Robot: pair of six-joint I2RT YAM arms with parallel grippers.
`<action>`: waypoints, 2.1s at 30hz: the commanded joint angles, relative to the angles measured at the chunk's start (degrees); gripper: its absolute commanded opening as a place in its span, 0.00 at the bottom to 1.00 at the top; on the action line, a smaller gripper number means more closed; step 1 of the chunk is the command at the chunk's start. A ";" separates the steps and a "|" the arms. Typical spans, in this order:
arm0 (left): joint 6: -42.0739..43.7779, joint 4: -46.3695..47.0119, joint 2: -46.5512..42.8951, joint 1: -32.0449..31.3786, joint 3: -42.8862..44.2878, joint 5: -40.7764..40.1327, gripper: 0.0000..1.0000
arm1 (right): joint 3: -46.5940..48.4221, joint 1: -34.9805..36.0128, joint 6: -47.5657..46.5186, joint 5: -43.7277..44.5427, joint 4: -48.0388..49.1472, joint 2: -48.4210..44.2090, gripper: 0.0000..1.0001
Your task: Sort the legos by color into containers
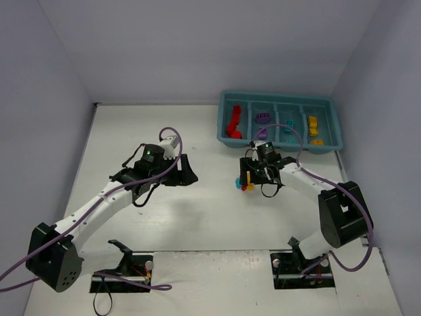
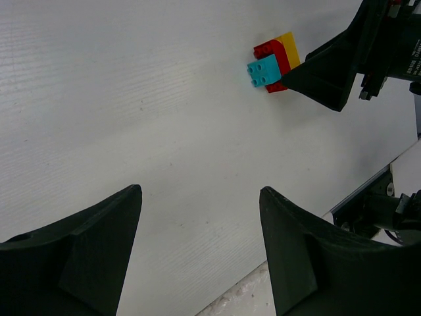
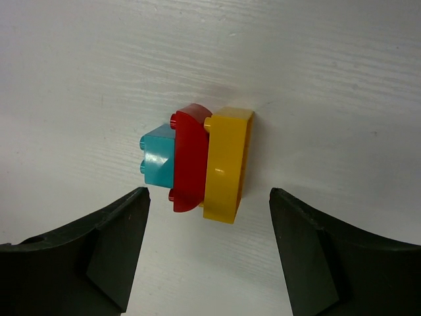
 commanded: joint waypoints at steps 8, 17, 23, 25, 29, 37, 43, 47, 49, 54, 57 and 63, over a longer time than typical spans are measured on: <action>-1.25 3.65 -0.58 0.47 2.31 0.09 0.66 | 1.56 3.16 -0.13 1.62 2.24 2.18 0.70; -1.42 3.65 -0.84 0.47 2.05 -0.78 0.66 | 1.64 4.92 0.49 4.61 2.16 4.64 0.66; -2.39 4.35 -0.58 0.56 2.05 -0.79 0.66 | 1.73 5.62 0.22 5.75 2.16 4.99 0.50; -2.83 4.96 -0.49 0.47 2.23 -0.79 0.66 | 1.91 6.23 0.05 6.45 2.16 4.47 0.40; -4.32 5.23 0.56 0.56 4.07 -0.35 0.66 | 2.44 6.94 -0.83 7.42 2.07 3.33 0.27; -8.98 8.91 3.99 0.47 7.67 2.72 0.66 | 4.72 9.58 -2.41 6.11 3.82 -2.91 0.24; -11.35 13.66 7.59 0.38 9.34 5.63 0.66 | 5.51 11.25 -4.00 -0.04 8.39 -8.62 0.25; -12.49 17.70 8.47 0.29 10.13 8.26 0.66 | 6.21 12.21 -4.96 -2.51 9.71 -11.00 0.27; -13.20 19.37 9.09 0.29 10.57 9.66 0.66 | 6.57 12.74 -5.40 -3.56 10.15 -11.70 0.28; -14.51 21.84 10.05 -0.67 10.93 10.90 0.66 | 7.01 13.97 -5.84 -5.32 10.59 -12.49 0.30; -15.04 22.72 11.02 -1.38 11.01 11.61 0.66 | 6.92 14.41 -5.58 -6.11 10.94 -13.20 0.31; -15.83 21.75 12.34 -2.34 11.10 10.90 0.66 | 6.48 14.68 -5.23 -6.99 12.00 -14.78 0.32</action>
